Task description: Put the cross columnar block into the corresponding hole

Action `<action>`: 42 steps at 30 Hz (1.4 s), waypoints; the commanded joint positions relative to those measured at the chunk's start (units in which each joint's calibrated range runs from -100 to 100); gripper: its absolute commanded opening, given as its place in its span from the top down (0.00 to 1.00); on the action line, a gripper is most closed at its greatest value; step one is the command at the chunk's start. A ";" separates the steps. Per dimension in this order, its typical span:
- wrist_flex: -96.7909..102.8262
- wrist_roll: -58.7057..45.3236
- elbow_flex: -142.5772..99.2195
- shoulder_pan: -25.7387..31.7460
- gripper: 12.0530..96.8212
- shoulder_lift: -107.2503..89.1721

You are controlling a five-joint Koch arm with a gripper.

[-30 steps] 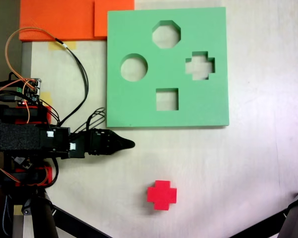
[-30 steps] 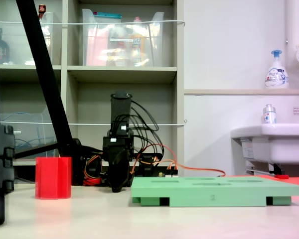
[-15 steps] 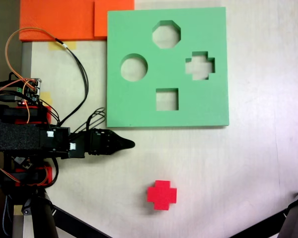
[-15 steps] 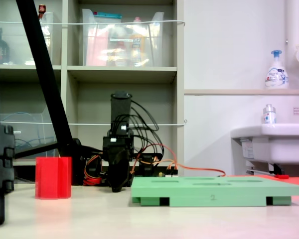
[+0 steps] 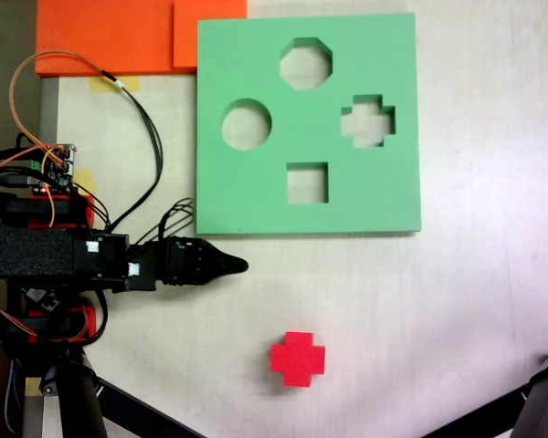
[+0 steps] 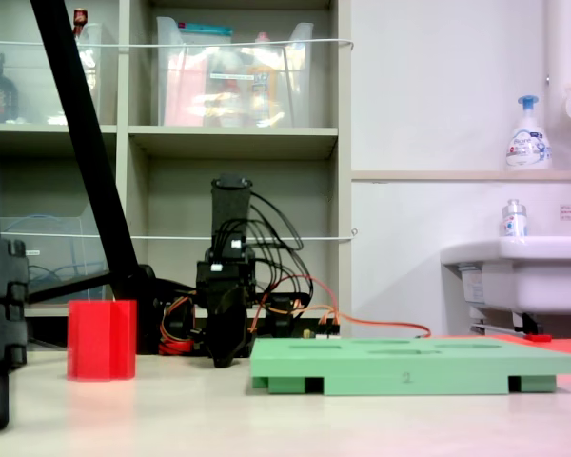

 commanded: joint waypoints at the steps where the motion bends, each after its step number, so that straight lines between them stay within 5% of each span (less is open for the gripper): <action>1: -5.63 0.34 -0.69 0.24 0.56 -0.41; 7: -5.34 2.64 -0.69 -2.10 0.56 -0.41; 15: -7.75 25.30 -0.19 -4.79 0.63 -0.41; 23: -58.68 37.85 38.30 -5.81 0.68 -0.41; 30: -81.22 41.71 61.53 -5.52 0.69 -0.41; 35: -97.20 41.66 82.56 -6.35 0.69 16.77; 42: -104.71 41.66 100.61 -6.74 0.33 39.39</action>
